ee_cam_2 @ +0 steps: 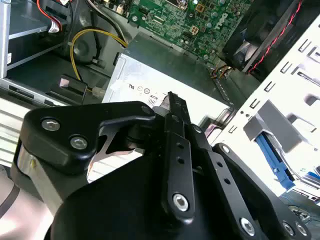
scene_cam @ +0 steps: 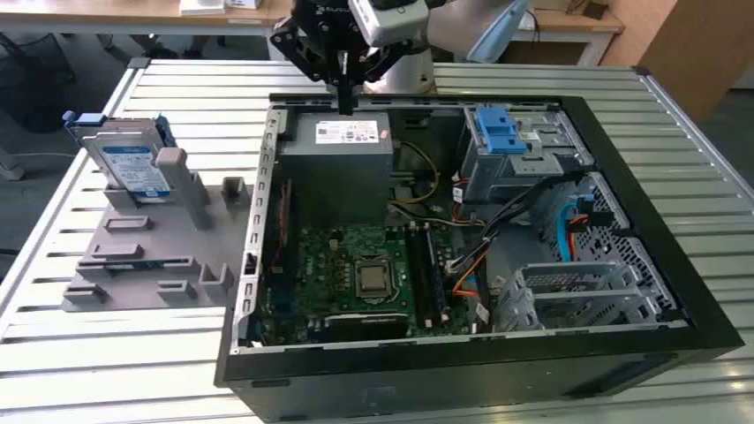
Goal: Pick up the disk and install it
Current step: 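Reach for the disk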
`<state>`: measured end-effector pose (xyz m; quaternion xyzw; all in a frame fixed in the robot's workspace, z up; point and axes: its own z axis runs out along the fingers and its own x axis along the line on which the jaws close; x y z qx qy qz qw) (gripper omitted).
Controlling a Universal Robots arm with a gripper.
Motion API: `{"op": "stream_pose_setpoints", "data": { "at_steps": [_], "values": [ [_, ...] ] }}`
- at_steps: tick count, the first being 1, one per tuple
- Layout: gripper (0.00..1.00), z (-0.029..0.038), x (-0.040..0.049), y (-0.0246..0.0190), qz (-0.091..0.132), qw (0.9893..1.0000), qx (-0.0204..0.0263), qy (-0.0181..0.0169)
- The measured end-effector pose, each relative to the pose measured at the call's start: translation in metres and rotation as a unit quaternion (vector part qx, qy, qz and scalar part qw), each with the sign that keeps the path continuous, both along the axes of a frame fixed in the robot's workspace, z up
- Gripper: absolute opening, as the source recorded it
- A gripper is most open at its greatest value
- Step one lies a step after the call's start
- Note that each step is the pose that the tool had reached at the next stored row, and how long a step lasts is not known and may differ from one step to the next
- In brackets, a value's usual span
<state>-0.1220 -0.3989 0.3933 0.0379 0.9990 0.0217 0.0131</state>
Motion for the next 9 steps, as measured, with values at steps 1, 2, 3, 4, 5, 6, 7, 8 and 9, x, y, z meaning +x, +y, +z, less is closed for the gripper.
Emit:
{"op": "stream_pose_setpoints", "data": {
  "at_steps": [1,2,3,4,5,6,7,8,9],
  "values": [
    [0.11,0.0000,0.0000,0.0000,0.000,1.0000,0.0000,0.0000],
    [0.11,0.0000,-0.0003,0.0000,0.000,1.0000,0.0000,0.0000],
    [0.11,0.0000,-0.0011,0.0000,0.000,1.0000,0.0000,0.0000],
    [0.11,0.0000,-0.0013,0.0000,0.000,1.0000,0.0000,0.0000],
    [0.11,0.0000,-0.0013,0.0000,0.000,1.0000,0.0000,0.0000],
    [0.11,0.0000,-0.0014,0.0000,0.000,1.0000,0.0000,0.0000],
    [0.11,0.0000,-0.0015,0.0000,0.000,1.0000,0.0000,0.0000],
    [0.11,0.0000,-0.0016,0.0000,0.000,1.0000,0.0000,0.0000],
    [0.11,0.0000,-0.0016,0.0000,0.000,1.0000,0.0000,0.0000]
  ]
}}
